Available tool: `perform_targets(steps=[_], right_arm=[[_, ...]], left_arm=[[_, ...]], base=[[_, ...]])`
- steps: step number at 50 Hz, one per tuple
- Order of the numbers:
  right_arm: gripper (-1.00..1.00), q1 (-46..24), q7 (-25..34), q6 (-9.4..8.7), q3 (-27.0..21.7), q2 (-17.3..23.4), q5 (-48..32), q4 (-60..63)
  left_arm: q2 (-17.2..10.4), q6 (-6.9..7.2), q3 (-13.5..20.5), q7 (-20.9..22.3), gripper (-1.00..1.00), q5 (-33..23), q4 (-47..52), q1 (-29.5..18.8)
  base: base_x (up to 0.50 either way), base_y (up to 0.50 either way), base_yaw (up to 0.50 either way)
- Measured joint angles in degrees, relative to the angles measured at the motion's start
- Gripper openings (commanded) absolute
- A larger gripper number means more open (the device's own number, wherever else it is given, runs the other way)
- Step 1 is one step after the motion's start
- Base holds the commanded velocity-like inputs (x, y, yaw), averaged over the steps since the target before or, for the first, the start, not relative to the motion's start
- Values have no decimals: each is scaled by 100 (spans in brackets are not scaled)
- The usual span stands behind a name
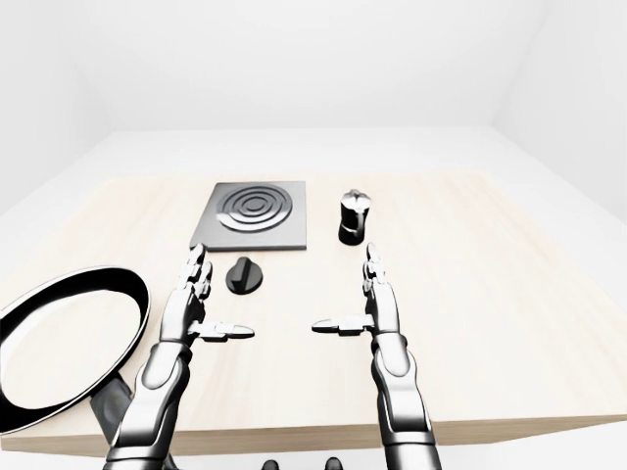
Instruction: Turn on the stove.
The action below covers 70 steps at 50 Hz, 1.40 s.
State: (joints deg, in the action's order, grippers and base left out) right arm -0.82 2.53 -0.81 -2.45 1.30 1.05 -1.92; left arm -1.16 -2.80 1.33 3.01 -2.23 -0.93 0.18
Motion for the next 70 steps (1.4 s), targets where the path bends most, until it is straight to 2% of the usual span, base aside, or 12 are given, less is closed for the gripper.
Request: perform_targets(steps=[15,36,47,56,70], right_arm=[[100,-16,-9,-17,1,-2,7,-15],[100,-11,14,-54,10,1,-3,-36],[100,-14,25,-70,13,0,1,-50],[100,-27,31,-85,13,1,6,-67],[100,-43,44,-95,8,5,16,-97]], left_arm=[[-5,-25,5,5,100,-11,-49,-21],[-19,-54,25,-8,100,-32,-205,-75],[-70,-116,67,-18,100,-84,-626,-286],[-118,-220,93,-28,100,-149,-1088,-513],[-136,-220,60,69,100,-212,-1617,-736]], base=[[34,0,0],[0,0,0],[0,0,0],[0,0,0],[0,0,0]])
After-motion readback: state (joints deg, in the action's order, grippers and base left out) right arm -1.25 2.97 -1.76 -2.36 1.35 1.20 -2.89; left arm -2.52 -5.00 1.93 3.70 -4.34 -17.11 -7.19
